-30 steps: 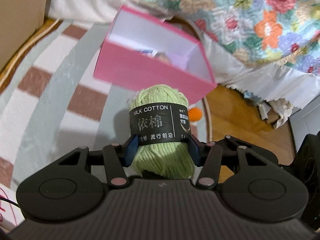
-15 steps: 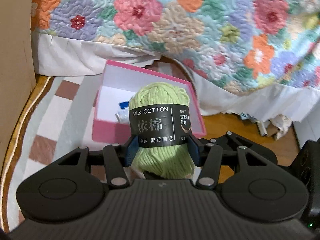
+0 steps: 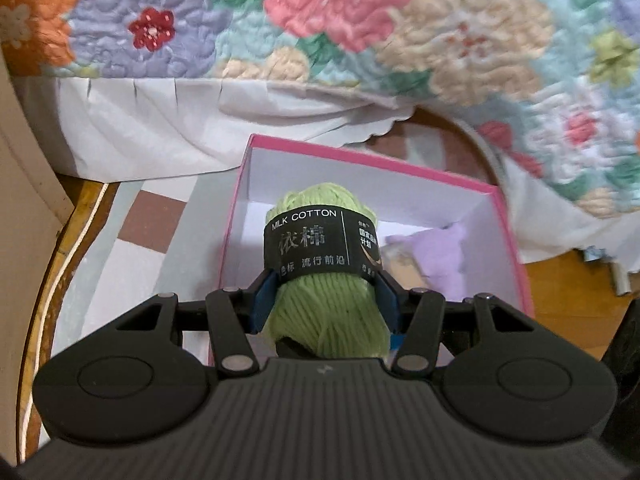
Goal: Organize objects
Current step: 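Lower the green yarn ball into the pink box and open the left tool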
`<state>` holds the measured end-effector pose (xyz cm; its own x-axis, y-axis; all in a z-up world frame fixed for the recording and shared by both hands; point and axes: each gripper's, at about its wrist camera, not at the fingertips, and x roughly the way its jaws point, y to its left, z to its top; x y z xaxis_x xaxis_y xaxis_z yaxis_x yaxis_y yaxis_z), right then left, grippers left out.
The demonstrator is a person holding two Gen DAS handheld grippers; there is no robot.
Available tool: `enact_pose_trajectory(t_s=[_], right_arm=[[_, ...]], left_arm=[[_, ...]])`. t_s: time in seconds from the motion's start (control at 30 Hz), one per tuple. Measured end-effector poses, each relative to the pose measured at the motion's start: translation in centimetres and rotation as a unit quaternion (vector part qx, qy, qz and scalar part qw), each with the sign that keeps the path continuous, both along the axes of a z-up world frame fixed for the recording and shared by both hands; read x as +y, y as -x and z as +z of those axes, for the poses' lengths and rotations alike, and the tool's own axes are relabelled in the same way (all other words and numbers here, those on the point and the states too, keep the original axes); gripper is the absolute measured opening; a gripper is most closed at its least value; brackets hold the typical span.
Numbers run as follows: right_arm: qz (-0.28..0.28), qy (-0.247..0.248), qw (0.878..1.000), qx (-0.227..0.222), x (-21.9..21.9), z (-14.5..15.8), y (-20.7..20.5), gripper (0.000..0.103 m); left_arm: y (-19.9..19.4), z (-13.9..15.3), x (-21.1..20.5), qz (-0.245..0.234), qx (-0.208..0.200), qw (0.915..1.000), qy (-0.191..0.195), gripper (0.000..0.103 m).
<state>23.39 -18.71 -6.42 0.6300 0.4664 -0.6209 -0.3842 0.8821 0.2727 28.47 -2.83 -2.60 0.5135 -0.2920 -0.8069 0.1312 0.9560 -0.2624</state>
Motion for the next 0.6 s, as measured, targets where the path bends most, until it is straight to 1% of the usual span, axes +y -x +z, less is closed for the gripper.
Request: enact_pose_trajectory(t_s=[0.1,0.17,0.27,0.37,0.5,0.57,0.6], right_arm=[[-0.008,-0.02,0.999,0.044,-0.2,-1.7,-1.7,0.068],[-0.007,-0.019,0.998,0.055,0.0,-2.3,-2.0,0.068],[0.001,-0.022,0.997,0.069,-0.1,-3.0,-2.4,0.07],[0.006,-0.033,0.996,0.083,-0.5,-3.6,-2.8,0.071],[-0.001,-0.057,0.993,0.108,-1.2,-4.3,-3.2,0.071],[-0.01,-0.078,0.99,0.12,-1.6,-4.7,-2.9,0.071],[-0.016,-0.089,0.988,0.125,-1.8,-4.9,-2.8,0.071]], left_arm=[[-1.0,-1.6,-0.3,0.007,0.02,0.9997,-0.015,0.051],[-1.3,-2.1,-0.6,0.001,0.019,0.9995,-0.026,0.051],[-1.7,-2.7,-0.6,-0.003,0.021,0.9992,-0.032,0.051],[-1.5,-2.8,-0.5,-0.004,0.021,0.9991,-0.037,0.05],[-1.0,-2.0,-0.6,-0.015,0.007,0.9985,-0.051,0.049],[-1.0,-2.0,-0.9,-0.029,0.014,0.9979,-0.057,0.038],[-1.1,-2.1,-1.1,-0.037,0.02,0.9975,-0.058,0.028]])
